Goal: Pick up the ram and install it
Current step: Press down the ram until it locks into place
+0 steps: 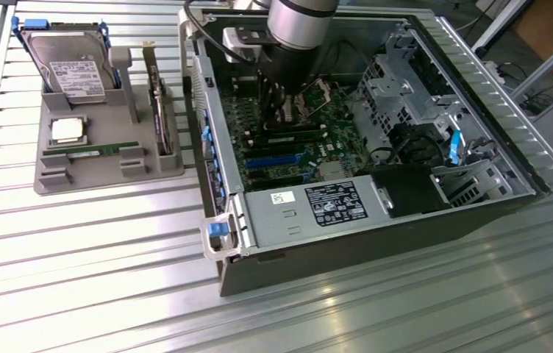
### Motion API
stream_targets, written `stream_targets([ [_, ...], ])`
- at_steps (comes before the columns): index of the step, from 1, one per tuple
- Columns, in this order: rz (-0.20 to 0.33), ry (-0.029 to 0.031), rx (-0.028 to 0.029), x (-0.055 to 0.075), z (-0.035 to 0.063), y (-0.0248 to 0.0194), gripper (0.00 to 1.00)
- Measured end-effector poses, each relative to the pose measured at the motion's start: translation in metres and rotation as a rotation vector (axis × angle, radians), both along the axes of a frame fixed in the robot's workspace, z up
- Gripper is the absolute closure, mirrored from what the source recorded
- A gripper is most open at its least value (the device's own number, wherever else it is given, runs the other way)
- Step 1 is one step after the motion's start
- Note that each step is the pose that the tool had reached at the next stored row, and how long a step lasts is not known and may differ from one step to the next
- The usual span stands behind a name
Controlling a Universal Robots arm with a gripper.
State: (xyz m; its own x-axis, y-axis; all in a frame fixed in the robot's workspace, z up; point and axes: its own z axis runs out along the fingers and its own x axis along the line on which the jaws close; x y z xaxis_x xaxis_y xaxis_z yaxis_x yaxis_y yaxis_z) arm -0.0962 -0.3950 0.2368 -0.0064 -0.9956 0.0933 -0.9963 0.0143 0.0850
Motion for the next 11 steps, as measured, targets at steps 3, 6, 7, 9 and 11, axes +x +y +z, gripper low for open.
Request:
stream_targets([
  [3,0.000,0.0045,-0.0009,0.000,-0.0062,-0.0004,0.90],
  [6,0.000,0.0044,0.0005,0.000,-0.0075,-0.0002,0.90],
  [7,0.000,0.0030,0.0026,0.000,-0.0048,0.0001,0.90],
  [9,0.000,0.0039,-0.0001,0.000,0.0080,-0.0002,0.90],
  [11,0.000,0.0036,0.0001,0.001,0.0128,-0.0003,0.90],
])
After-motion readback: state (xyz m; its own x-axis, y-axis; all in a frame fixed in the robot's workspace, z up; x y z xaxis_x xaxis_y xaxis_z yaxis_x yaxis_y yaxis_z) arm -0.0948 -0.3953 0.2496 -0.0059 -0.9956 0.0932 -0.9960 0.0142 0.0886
